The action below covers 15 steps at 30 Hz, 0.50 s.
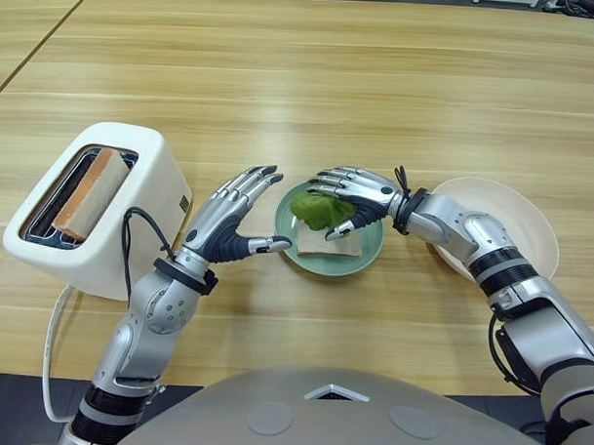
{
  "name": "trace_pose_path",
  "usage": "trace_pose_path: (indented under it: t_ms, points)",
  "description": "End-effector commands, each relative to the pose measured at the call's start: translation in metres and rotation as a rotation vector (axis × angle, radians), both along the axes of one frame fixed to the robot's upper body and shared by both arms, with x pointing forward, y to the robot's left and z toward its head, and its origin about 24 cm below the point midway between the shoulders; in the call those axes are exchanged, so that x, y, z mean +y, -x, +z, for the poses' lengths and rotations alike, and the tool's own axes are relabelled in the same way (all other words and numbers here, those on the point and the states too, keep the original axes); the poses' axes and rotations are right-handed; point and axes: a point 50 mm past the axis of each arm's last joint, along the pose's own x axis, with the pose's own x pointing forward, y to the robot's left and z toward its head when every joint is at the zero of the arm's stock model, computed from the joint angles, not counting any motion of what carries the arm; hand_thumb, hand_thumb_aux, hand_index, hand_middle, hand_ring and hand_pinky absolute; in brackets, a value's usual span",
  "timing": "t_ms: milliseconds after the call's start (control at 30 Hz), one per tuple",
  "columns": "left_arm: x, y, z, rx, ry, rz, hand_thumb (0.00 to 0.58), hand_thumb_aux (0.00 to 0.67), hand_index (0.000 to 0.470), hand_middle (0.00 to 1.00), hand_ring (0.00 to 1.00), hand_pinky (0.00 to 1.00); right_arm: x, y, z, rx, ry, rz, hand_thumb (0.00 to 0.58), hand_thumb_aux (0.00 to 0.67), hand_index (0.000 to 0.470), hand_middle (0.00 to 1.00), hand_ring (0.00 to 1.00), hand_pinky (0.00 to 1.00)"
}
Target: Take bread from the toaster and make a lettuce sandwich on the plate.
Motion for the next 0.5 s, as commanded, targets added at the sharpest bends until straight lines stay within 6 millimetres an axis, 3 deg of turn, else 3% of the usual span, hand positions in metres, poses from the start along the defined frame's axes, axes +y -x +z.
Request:
trace_pose_path:
  t_ms: [33, 333, 500]
  points:
    - [0.002, 0.002, -0.001, 0.023, 0.001, 0.004, 0.000, 0.000, 0.000, 0.00, 0.00, 0.00, -0.009, 0.006, 0.011, -0.015, -0.014, -0.006, 0.000, 0.000, 0.000, 0.00, 0.00, 0.00]
    - [0.004, 0.004, 0.000, 0.030, -0.002, 0.006, 0.000, 0.000, 0.000, 0.00, 0.00, 0.00, -0.018, 0.014, 0.045, -0.119, -0.140, -0.038, 0.000, 0.000, 0.000, 0.00, 0.00, 0.00]
    - [0.004, 0.005, 0.000, 0.033, -0.003, 0.004, 0.000, 0.000, 0.000, 0.00, 0.00, 0.00, -0.019, 0.025, 0.035, -0.052, -0.124, -0.019, 0.000, 0.000, 0.000, 0.00, 0.00, 0.00]
